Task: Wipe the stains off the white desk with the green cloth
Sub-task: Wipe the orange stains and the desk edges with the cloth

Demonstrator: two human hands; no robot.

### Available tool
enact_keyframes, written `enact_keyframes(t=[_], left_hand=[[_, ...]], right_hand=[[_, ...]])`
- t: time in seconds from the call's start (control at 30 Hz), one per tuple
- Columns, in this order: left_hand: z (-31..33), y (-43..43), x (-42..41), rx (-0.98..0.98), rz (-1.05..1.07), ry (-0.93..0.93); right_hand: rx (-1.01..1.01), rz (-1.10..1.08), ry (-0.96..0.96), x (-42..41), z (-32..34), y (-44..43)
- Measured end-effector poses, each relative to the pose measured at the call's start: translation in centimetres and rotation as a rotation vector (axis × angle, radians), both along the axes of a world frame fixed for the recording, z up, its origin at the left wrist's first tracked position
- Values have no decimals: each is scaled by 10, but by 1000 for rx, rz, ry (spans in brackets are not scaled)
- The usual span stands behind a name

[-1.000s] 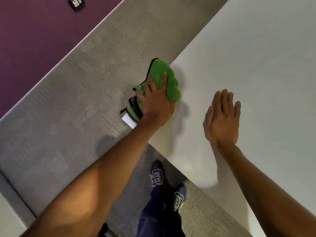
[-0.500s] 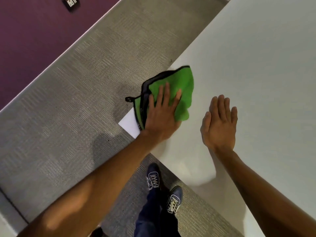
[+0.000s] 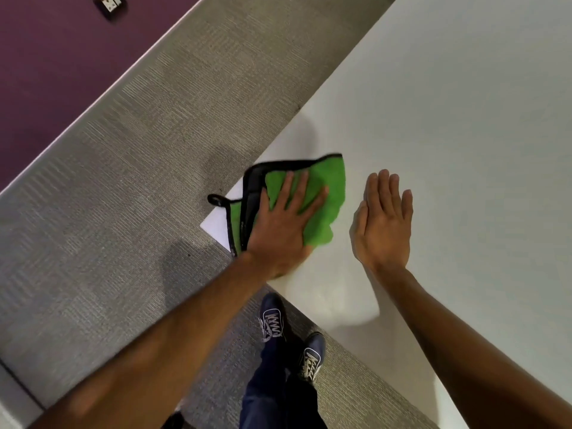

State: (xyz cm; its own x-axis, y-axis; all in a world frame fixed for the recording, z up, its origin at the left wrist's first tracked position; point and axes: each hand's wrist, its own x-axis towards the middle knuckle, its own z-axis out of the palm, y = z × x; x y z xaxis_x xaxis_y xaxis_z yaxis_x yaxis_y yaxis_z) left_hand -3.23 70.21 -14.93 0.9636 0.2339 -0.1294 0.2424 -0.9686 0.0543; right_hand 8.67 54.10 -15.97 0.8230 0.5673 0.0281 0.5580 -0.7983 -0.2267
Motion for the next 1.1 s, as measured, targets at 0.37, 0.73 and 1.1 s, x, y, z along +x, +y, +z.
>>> enact_keyframes(t=[0.37,0.73,1.1], left_hand=[[0,57,105,-57,204,-43],[6,-58,1,-72,-89,48],[3,-215,-69,-142,-79,9]], right_hand=[[99,15,16,4,-5,-4],[332,63,219,42,4,-87],[119,89,-3,30,-1,-136]])
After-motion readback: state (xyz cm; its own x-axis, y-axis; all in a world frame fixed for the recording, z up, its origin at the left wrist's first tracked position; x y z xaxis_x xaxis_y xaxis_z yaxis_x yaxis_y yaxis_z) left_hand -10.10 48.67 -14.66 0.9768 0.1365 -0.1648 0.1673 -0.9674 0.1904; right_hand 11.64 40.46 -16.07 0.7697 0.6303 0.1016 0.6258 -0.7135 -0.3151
